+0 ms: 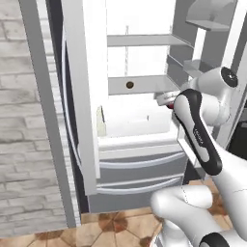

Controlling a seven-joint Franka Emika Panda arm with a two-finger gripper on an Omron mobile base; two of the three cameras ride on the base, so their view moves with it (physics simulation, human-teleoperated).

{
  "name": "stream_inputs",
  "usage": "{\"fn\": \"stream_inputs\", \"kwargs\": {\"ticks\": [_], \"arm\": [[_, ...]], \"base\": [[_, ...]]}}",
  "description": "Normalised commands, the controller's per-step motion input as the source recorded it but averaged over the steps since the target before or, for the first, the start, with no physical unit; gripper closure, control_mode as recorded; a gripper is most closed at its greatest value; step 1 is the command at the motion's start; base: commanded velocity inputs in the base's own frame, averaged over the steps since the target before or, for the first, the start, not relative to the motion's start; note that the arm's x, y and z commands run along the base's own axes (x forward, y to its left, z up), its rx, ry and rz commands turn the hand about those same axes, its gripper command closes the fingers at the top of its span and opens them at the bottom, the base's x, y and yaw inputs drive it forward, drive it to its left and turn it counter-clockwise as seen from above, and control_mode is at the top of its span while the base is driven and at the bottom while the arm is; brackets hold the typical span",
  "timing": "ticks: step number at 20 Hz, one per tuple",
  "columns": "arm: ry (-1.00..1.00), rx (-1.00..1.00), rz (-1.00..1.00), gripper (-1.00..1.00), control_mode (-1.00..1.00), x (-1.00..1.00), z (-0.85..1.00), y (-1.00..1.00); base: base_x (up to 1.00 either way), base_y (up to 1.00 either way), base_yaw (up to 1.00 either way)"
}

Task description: Retrieve the peach and kiwi from the fridge and place them into the bowl on the dining table.

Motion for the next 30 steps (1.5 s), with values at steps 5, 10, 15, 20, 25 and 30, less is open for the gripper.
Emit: {"fn": "stream_inputs", "kwargs": {"ticks": [5, 10, 15, 20, 25, 30], "arm": [[0.00, 0.00, 0.00, 1.00, 1.00, 0.00, 0.00, 0.00], [0.00, 0.00, 0.00, 1.00, 1.00, 0.00, 0.00, 0.00], [0.00, 0.00, 0.00, 1.00, 1.00, 0.00, 0.00, 0.00], [0.00, 0.00, 0.00, 1.00, 1.00, 0.00, 0.00, 0.00], [0.00, 0.00, 0.00, 1.00, 1.00, 0.00, 0.00, 0.00], [0.00, 0.00, 0.00, 1.00, 1.00, 0.00, 0.00, 0.00]], "base": [[-0.96, 0.00, 0.00], [-0.95, 0.00, 0.00], [-0.83, 0.00, 0.02], [-0.69, 0.01, 0.30], [-0.61, 0.08, 0.46], [-0.50, 0.03, 0.54]]}}
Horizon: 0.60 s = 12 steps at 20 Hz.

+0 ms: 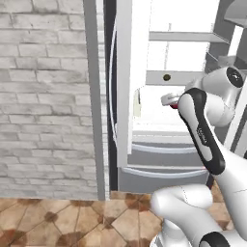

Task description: Retrieve the peach and kiwi from the fridge and place them into the bowl on the dining table.

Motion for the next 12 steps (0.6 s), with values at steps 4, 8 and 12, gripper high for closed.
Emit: {"fn": "stream_inputs", "kwargs": {"ticks": [4, 8, 12], "arm": [[0.00, 0.00, 0.00, 1.00, 1.00, 0.00, 0.00, 0.00], [0.00, 0.00, 0.00, 1.00, 1.00, 0.00, 0.00, 0.00], [0.00, 0.00, 0.00, 1.00, 1.00, 0.00, 0.00, 0.00]], "base": [[-0.43, 0.03, 0.59], [-0.36, 0.03, 0.60], [-0.28, 0.01, 0.59]]}}
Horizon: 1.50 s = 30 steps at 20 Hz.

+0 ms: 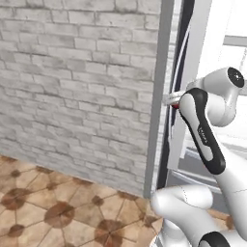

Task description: Retrieve the peach and kiwi from the fridge and place them into the bowl on the dining table.

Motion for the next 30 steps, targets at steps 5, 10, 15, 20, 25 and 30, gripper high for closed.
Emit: {"fn": "stream_inputs", "kwargs": {"ticks": [5, 10, 15, 20, 25, 30], "arm": [[0.00, 0.00, 0.00, 1.00, 1.00, 0.00, 0.00, 0.00], [0.00, 0.00, 0.00, 1.00, 1.00, 0.00, 0.00, 0.00], [0.00, 0.00, 0.00, 1.00, 1.00, 0.00, 0.00, 0.00], [0.00, 0.00, 0.00, 1.00, 1.00, 0.00, 0.00, 0.00], [0.00, 0.00, 0.00, 1.00, 1.00, 0.00, 0.00, 0.00], [0.00, 0.00, 0.00, 1.00, 1.00, 0.00, 0.00, 0.00]], "base": [[-0.14, 0.00, 0.58], [-0.01, 0.01, 0.58], [0.14, 0.06, 0.56], [0.26, 0.12, 0.53], [0.63, 0.08, 0.42], [0.98, 0.00, 0.27]]}}
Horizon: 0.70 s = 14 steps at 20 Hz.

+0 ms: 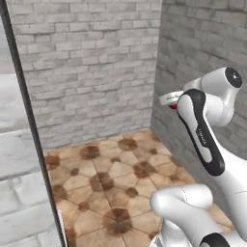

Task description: Retrieve the peach and kiwi from the fridge and place them into the bowl on the dining table.

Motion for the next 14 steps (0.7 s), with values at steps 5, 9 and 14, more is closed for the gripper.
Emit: {"fn": "stream_inputs", "kwargs": {"ticks": [5, 9, 14], "arm": [[0.00, 0.00, 0.00, 1.00, 1.00, 0.00, 0.00, 0.00], [0.00, 0.00, 0.00, 1.00, 1.00, 0.00, 0.00, 0.00], [0.00, 0.00, 0.00, 1.00, 1.00, 0.00, 0.00, 0.00]], "base": [[1.00, 0.09, 0.19], [1.00, 0.12, 0.32], [0.79, 0.00, 0.53]]}}
